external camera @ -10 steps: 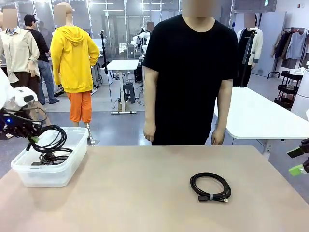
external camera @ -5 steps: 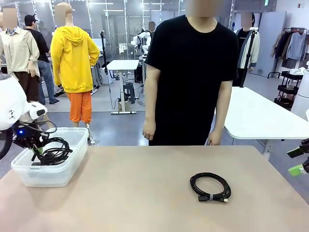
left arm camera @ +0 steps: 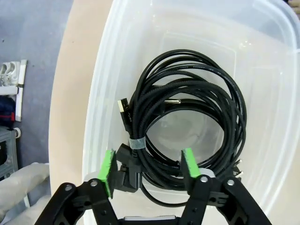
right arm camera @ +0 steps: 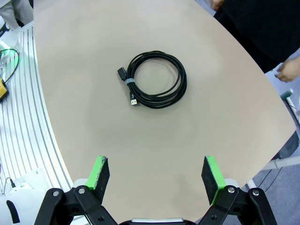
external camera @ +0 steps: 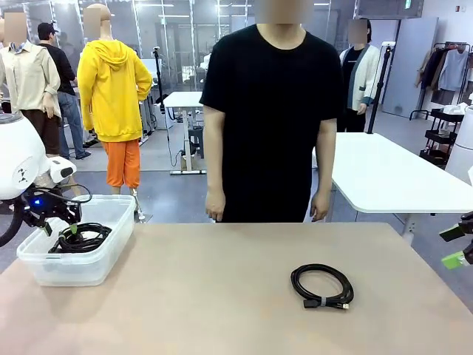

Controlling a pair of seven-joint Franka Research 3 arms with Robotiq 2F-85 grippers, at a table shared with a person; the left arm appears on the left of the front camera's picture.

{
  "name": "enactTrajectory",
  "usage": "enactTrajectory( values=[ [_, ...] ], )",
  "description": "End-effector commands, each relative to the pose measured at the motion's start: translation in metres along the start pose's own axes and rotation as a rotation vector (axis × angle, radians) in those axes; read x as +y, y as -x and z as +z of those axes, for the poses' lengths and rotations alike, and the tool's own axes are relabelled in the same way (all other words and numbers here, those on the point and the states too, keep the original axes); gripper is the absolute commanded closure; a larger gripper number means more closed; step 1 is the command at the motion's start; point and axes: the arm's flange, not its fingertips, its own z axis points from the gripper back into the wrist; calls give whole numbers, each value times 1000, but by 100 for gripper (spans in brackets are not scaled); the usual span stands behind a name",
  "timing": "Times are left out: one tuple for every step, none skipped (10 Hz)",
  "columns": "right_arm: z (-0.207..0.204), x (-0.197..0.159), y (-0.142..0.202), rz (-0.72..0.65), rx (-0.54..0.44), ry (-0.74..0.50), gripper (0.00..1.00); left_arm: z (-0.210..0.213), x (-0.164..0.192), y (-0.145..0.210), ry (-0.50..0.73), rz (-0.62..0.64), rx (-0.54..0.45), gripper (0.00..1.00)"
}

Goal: Organize and store the cables.
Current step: Place the USB Extension Cable into the Organizing box.

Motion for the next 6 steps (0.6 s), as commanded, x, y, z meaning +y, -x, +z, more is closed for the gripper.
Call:
enactTrajectory(
  values=[
    [0, -2, 0, 7, -15, -1, 0, 10, -10, 6, -34, 30, -11, 0],
    [0, -2, 0, 7, -15, -1, 0, 14, -13, 11, -36, 32, -9, 2],
    [0, -2, 0, 7, -15, -1, 0, 20, -17, 18, -38, 35, -22, 0],
    [0, -2, 0, 7, -15, -1, 0, 27, -22, 26, -28, 50, -33, 0],
    [0, -2, 0, 7, -15, -1, 0, 12, -9, 4, -9, 17, -19, 0],
    [0, -2, 0, 7, -15, -1, 0, 12, -9, 4, -9, 17, -19, 0]
  ],
)
